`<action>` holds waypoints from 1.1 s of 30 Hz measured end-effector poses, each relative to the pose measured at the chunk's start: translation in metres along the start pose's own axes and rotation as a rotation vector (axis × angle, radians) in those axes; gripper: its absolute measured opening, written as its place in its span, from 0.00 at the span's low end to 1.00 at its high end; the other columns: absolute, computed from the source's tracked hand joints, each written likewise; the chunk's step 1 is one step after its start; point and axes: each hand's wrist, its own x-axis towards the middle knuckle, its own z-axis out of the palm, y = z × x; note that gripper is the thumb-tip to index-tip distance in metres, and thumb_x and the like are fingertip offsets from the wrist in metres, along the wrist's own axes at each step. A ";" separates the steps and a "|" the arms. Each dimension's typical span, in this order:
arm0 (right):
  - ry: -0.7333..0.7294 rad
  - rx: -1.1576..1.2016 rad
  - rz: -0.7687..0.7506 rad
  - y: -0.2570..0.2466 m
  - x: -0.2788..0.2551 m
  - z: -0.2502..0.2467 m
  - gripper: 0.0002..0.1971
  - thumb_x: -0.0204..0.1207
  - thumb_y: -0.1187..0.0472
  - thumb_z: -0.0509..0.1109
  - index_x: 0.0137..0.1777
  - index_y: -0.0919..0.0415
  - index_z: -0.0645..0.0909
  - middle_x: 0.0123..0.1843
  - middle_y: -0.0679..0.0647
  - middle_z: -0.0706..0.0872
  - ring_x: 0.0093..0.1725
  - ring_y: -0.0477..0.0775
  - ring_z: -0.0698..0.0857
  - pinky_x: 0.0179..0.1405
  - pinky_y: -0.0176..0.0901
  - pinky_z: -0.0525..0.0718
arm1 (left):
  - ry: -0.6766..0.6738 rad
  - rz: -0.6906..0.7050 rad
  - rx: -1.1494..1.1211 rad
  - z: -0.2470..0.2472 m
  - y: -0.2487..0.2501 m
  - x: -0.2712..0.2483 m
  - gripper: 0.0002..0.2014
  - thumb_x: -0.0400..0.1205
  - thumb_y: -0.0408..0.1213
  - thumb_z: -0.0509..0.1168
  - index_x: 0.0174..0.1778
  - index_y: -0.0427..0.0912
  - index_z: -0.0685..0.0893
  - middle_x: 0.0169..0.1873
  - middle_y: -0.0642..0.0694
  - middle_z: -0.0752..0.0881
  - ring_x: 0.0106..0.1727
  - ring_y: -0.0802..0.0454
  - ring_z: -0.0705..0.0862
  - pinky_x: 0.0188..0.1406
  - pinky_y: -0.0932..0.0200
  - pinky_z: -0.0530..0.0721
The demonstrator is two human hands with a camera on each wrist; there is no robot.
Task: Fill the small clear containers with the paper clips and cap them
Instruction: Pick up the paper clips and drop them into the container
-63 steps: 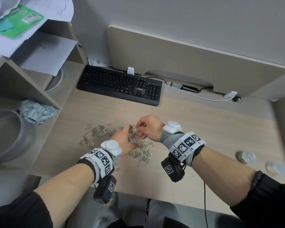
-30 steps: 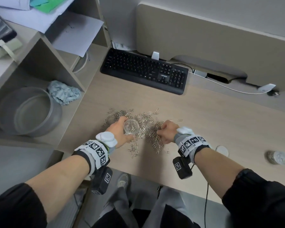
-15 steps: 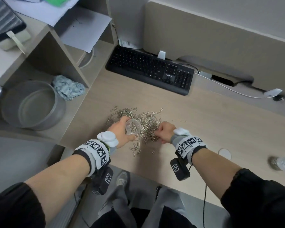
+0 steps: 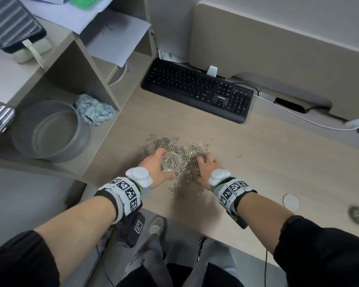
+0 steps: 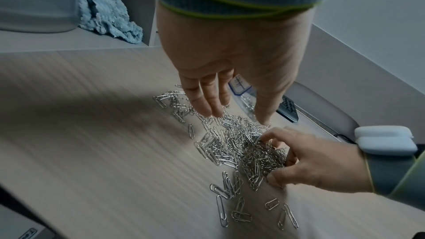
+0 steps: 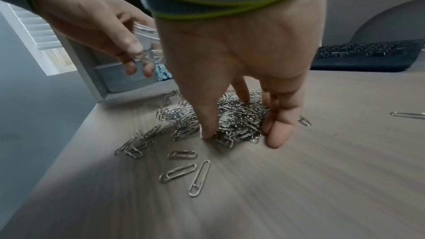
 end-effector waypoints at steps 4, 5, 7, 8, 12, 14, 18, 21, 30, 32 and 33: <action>-0.035 0.074 -0.046 0.007 0.008 -0.001 0.21 0.77 0.68 0.68 0.68 0.58 0.67 0.64 0.61 0.71 0.49 0.65 0.86 0.50 0.58 0.89 | -0.002 -0.007 -0.004 -0.001 0.000 0.000 0.35 0.70 0.50 0.78 0.69 0.47 0.69 0.54 0.49 0.85 0.50 0.45 0.84 0.49 0.50 0.84; -0.050 0.107 -0.052 0.011 0.008 -0.003 0.22 0.77 0.70 0.66 0.69 0.58 0.68 0.63 0.61 0.73 0.50 0.64 0.86 0.50 0.56 0.89 | -0.002 -0.006 -0.002 0.000 0.000 0.000 0.35 0.70 0.50 0.78 0.68 0.48 0.69 0.54 0.49 0.85 0.49 0.45 0.84 0.49 0.50 0.84; -0.051 0.214 -0.054 0.018 0.008 -0.007 0.21 0.78 0.71 0.63 0.69 0.56 0.74 0.63 0.59 0.80 0.50 0.61 0.87 0.49 0.53 0.89 | -0.004 -0.004 0.000 0.000 0.001 0.000 0.34 0.70 0.50 0.77 0.68 0.48 0.69 0.52 0.49 0.85 0.47 0.47 0.84 0.48 0.49 0.85; -0.039 0.278 -0.035 0.022 0.008 -0.009 0.19 0.78 0.71 0.63 0.65 0.52 0.78 0.61 0.57 0.83 0.48 0.60 0.88 0.47 0.51 0.89 | -0.007 -0.001 0.002 0.000 0.004 0.001 0.33 0.70 0.49 0.77 0.68 0.48 0.69 0.52 0.50 0.84 0.47 0.47 0.84 0.47 0.49 0.85; -0.022 0.601 0.134 0.037 -0.001 -0.021 0.05 0.77 0.66 0.69 0.45 0.55 0.80 0.39 0.56 0.88 0.32 0.59 0.90 0.38 0.57 0.92 | -0.006 0.008 0.011 -0.001 0.018 0.004 0.31 0.71 0.49 0.77 0.65 0.50 0.70 0.48 0.52 0.83 0.45 0.48 0.84 0.44 0.50 0.84; -0.047 0.827 0.166 0.042 -0.010 -0.030 0.03 0.76 0.69 0.71 0.46 0.62 0.82 0.33 0.59 0.87 0.27 0.60 0.87 0.38 0.61 0.91 | -0.015 0.023 0.011 0.000 0.026 0.007 0.30 0.71 0.48 0.76 0.66 0.49 0.69 0.48 0.50 0.84 0.43 0.48 0.84 0.41 0.52 0.84; 0.005 1.080 0.154 0.052 -0.036 -0.061 0.05 0.75 0.75 0.68 0.49 0.71 0.82 0.29 0.62 0.83 0.19 0.55 0.82 0.20 0.45 0.87 | -0.054 0.085 0.016 0.004 0.048 0.012 0.36 0.72 0.48 0.76 0.73 0.47 0.67 0.56 0.48 0.84 0.48 0.48 0.83 0.42 0.57 0.78; 0.045 1.153 0.102 0.056 -0.054 -0.086 0.03 0.76 0.76 0.67 0.46 0.70 0.81 0.31 0.63 0.81 0.22 0.55 0.81 0.17 0.41 0.83 | -0.068 0.128 0.017 0.006 0.069 0.016 0.37 0.72 0.49 0.77 0.73 0.45 0.68 0.61 0.48 0.84 0.53 0.48 0.84 0.46 0.58 0.79; 0.146 0.994 0.023 0.076 -0.089 -0.135 0.02 0.78 0.70 0.67 0.45 0.65 0.80 0.29 0.59 0.83 0.19 0.50 0.81 0.17 0.38 0.79 | -0.069 0.231 0.046 0.009 0.143 0.015 0.31 0.73 0.48 0.76 0.67 0.49 0.69 0.47 0.54 0.82 0.38 0.54 0.82 0.29 0.63 0.74; 0.163 0.903 0.018 0.079 -0.093 -0.140 0.02 0.78 0.68 0.67 0.47 0.64 0.81 0.29 0.59 0.84 0.19 0.51 0.81 0.17 0.38 0.79 | -0.085 0.248 0.042 0.009 0.154 0.013 0.30 0.73 0.47 0.76 0.66 0.48 0.69 0.47 0.52 0.82 0.38 0.52 0.81 0.27 0.65 0.71; 0.165 0.868 0.012 0.080 -0.094 -0.142 0.01 0.77 0.67 0.68 0.46 0.63 0.81 0.29 0.59 0.85 0.20 0.53 0.81 0.19 0.40 0.80 | -0.088 0.256 0.030 0.010 0.158 0.013 0.30 0.73 0.47 0.76 0.66 0.48 0.69 0.48 0.51 0.83 0.39 0.51 0.81 0.28 0.63 0.72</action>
